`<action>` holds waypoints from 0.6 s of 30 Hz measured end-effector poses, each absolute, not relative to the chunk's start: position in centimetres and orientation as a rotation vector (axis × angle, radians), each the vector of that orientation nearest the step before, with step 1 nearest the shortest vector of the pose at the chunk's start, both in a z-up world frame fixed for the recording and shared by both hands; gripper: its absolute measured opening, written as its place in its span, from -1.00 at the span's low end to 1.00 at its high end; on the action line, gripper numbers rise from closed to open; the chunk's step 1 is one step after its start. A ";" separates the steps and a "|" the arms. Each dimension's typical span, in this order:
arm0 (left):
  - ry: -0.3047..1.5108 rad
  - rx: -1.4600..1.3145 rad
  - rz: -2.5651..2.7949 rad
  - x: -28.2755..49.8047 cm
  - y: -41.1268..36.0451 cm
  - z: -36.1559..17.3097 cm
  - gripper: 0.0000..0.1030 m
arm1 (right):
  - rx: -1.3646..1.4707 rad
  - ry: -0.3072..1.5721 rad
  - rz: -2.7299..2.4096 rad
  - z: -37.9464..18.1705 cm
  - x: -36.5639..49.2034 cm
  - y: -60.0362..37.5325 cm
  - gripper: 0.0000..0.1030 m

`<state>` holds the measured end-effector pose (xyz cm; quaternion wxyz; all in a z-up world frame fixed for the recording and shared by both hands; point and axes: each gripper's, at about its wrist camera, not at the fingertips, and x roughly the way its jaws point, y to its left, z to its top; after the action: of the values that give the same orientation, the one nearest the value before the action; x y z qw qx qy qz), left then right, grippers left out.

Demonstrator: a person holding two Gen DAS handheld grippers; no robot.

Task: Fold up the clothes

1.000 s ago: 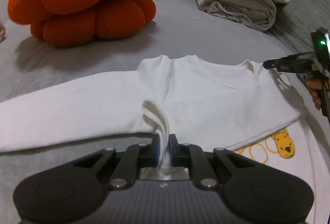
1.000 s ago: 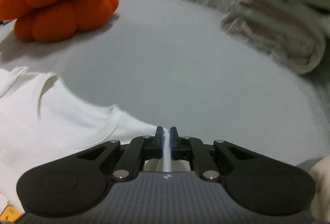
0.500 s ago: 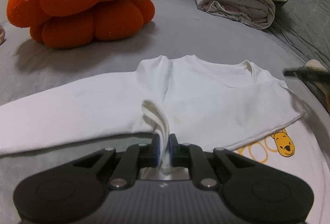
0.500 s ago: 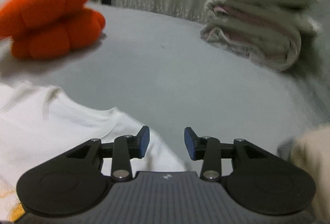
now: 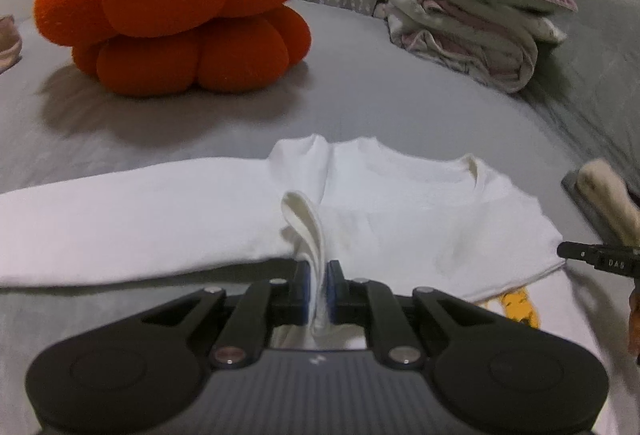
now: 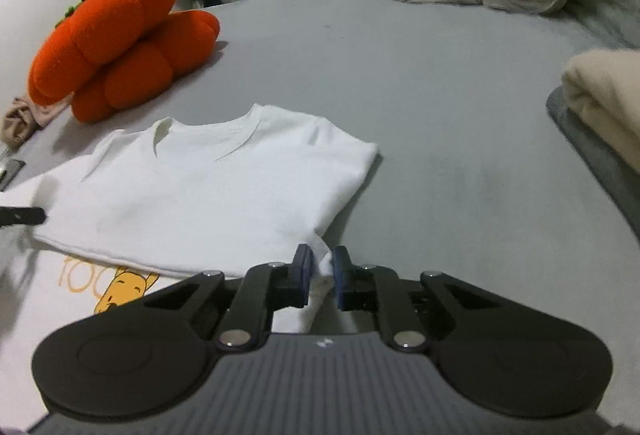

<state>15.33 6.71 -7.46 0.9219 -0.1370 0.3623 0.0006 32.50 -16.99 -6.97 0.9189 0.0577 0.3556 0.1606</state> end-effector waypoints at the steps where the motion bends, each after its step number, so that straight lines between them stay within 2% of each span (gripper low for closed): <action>1: 0.741 -0.288 -0.001 15.3 6.8 -7.3 -0.85 | 0.111 0.726 0.328 -6.9 32.4 -16.8 -0.76; 8: 0.733 -0.344 -0.016 15.2 7.2 -6.6 -0.85 | 0.067 0.711 0.320 -6.9 32.3 -16.1 -0.75; 13: 0.801 -0.341 -0.013 15.9 7.7 -7.7 -0.83 | 0.030 0.762 0.296 -8.7 33.0 -15.6 -0.75; 18: 0.828 -0.398 0.039 16.3 9.0 -8.6 -0.37 | -0.068 0.763 0.265 -9.5 33.2 -14.2 -0.75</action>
<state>16.29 8.95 -8.57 0.8962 -0.1918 0.3997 0.0187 33.22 -14.16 -9.53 0.9189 -0.0331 0.3713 0.1291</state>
